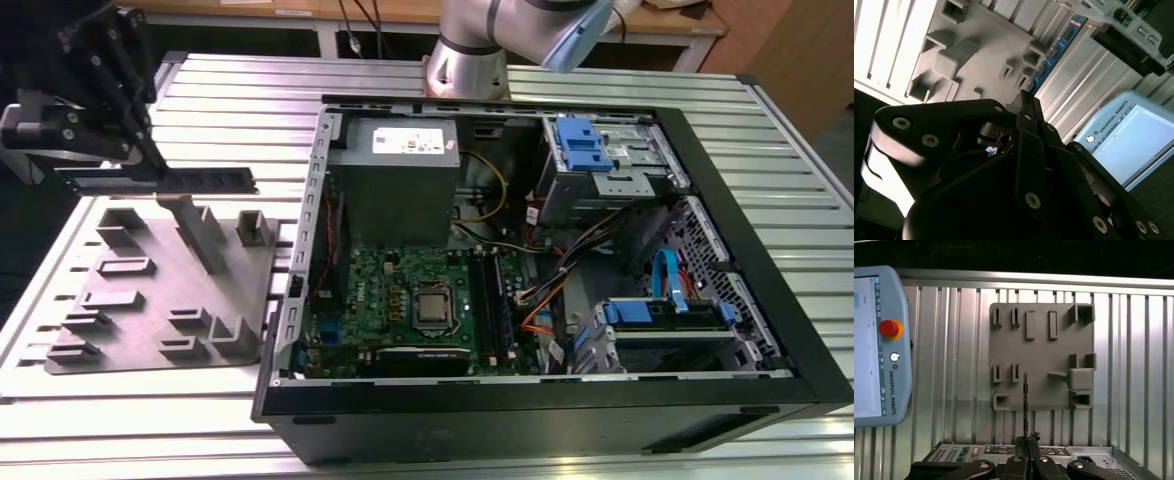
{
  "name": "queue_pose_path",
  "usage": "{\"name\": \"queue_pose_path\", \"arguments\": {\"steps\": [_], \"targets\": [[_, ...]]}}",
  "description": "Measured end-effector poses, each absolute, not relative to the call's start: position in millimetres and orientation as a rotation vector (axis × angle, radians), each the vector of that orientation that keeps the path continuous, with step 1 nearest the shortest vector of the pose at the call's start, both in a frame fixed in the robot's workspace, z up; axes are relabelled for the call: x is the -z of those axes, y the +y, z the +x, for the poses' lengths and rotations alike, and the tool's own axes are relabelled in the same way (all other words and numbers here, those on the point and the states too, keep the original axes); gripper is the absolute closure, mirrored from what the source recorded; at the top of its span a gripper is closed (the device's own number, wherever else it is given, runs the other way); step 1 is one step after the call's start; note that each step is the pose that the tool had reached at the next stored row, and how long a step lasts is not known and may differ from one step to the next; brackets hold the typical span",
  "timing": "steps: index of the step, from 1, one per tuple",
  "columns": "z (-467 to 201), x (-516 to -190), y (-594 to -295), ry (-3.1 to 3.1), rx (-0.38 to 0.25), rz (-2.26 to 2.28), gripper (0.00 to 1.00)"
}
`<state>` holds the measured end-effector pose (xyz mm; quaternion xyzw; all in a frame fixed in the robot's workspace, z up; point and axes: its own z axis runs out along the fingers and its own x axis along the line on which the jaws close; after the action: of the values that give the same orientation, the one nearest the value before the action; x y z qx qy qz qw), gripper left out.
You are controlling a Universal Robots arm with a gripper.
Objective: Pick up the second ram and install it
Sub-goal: 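Pick up the second ram and move it above second insertion slot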
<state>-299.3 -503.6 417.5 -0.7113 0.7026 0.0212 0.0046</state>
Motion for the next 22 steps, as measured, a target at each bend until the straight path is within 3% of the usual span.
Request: {"name": "queue_pose_path", "arguments": {"steps": [22], "targets": [[-221,-415,-503,2.203,-0.066,-2.226,0.92]]}}
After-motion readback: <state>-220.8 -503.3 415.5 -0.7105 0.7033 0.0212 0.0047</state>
